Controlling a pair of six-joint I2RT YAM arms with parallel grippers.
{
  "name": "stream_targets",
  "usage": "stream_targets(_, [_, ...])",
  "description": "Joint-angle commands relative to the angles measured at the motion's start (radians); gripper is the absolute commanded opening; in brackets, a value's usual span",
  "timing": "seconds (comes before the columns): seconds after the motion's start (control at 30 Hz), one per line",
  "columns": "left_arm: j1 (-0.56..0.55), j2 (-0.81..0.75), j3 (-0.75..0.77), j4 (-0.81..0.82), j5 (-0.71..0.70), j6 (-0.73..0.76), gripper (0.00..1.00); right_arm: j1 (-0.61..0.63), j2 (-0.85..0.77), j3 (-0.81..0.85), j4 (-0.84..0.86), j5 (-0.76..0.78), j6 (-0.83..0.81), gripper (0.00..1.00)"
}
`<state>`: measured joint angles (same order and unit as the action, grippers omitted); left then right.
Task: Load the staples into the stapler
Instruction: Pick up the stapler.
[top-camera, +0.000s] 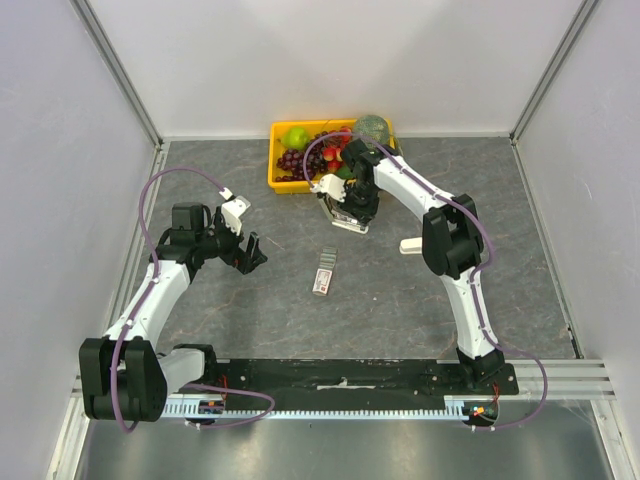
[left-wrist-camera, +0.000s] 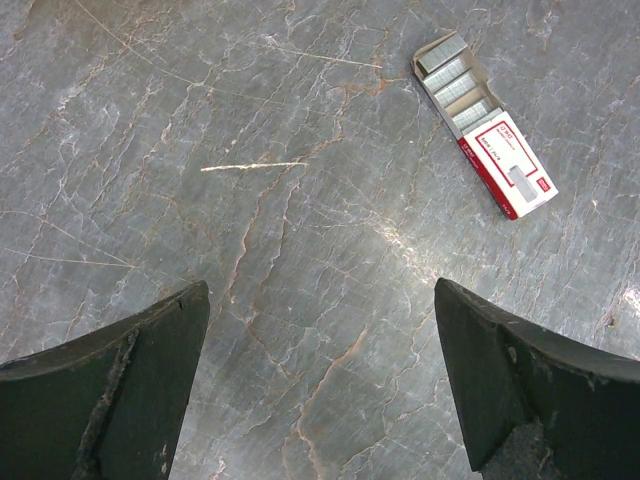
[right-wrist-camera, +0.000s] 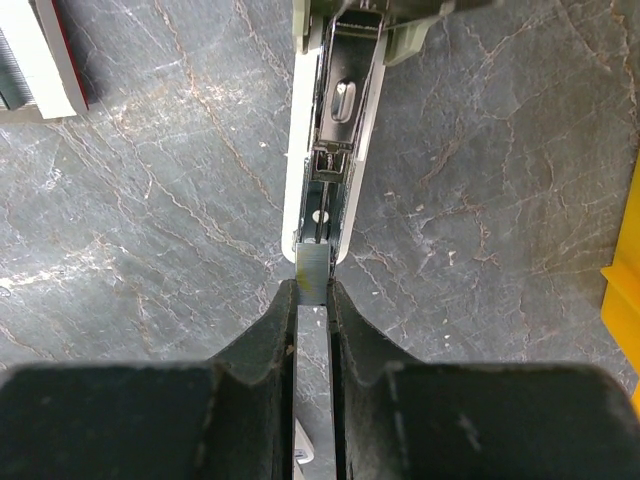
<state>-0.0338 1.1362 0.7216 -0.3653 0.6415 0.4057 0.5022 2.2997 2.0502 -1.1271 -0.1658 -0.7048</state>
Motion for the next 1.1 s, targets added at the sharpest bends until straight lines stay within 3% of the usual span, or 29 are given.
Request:
stream_targets(0.0, [0.008,0.002,0.013,0.006,0.034,0.002,0.99,0.001,0.018,0.051,-0.037,-0.024,-0.013,0.17])
stream_targets(1.07, [0.011,0.005,0.013,0.008,0.035,0.002,1.0,-0.008,0.018,0.093,-0.022,0.017,0.018,0.17])
